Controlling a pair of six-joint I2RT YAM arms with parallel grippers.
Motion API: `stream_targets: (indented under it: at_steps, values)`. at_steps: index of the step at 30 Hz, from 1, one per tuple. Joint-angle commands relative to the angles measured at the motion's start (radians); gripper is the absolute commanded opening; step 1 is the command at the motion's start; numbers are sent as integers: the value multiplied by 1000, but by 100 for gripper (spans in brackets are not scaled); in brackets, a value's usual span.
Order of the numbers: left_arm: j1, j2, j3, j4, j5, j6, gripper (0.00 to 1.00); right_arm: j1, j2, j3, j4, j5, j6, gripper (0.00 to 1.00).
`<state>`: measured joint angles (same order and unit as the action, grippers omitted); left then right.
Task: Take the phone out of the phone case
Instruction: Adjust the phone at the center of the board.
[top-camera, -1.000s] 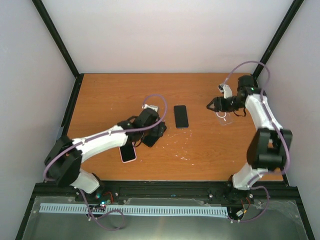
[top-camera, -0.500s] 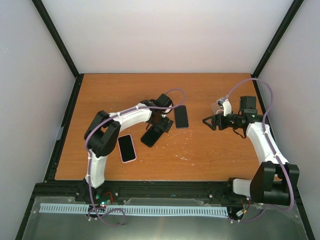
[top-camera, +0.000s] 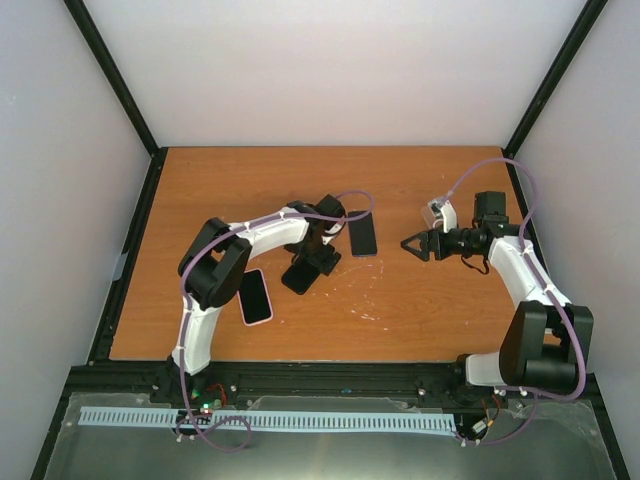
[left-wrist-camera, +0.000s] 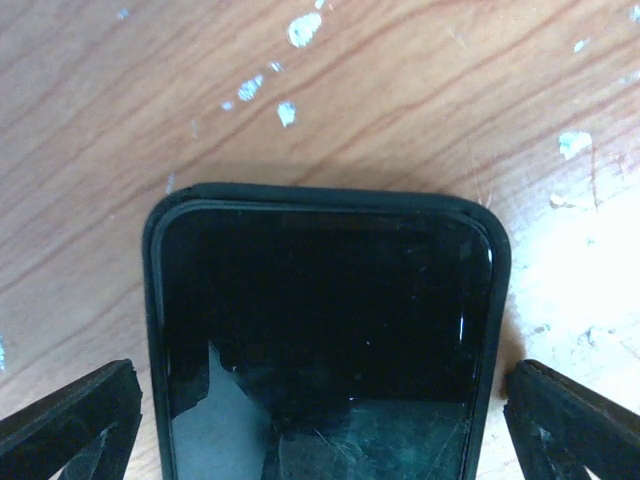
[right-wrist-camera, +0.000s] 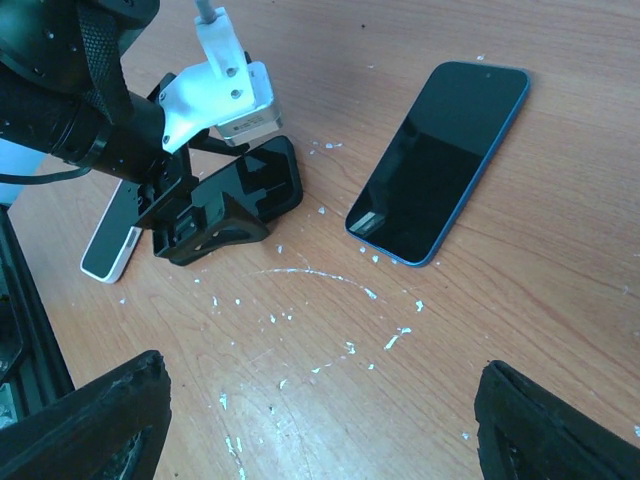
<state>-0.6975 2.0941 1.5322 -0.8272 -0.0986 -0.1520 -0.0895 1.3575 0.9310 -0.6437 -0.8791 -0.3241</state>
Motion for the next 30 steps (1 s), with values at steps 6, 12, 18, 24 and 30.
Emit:
stream_targets:
  at_steps: [6, 12, 18, 24, 30]
  values:
    - [12, 130, 116, -174, 58, 44, 90, -2, 26, 32, -16, -40, -27, 82]
    - [12, 151, 125, -197, 96, 28, 80, -3, 40, 37, -28, -47, -34, 82]
    - [12, 140, 111, -206, 80, 21, 73, -3, 50, 42, -33, -50, -36, 82]
    - [12, 107, 132, -192, 117, -3, 57, -2, 54, 44, -36, -48, -36, 82]
    - [12, 77, 148, -176, 162, 13, 48, -2, 63, 43, -37, -45, -36, 82]
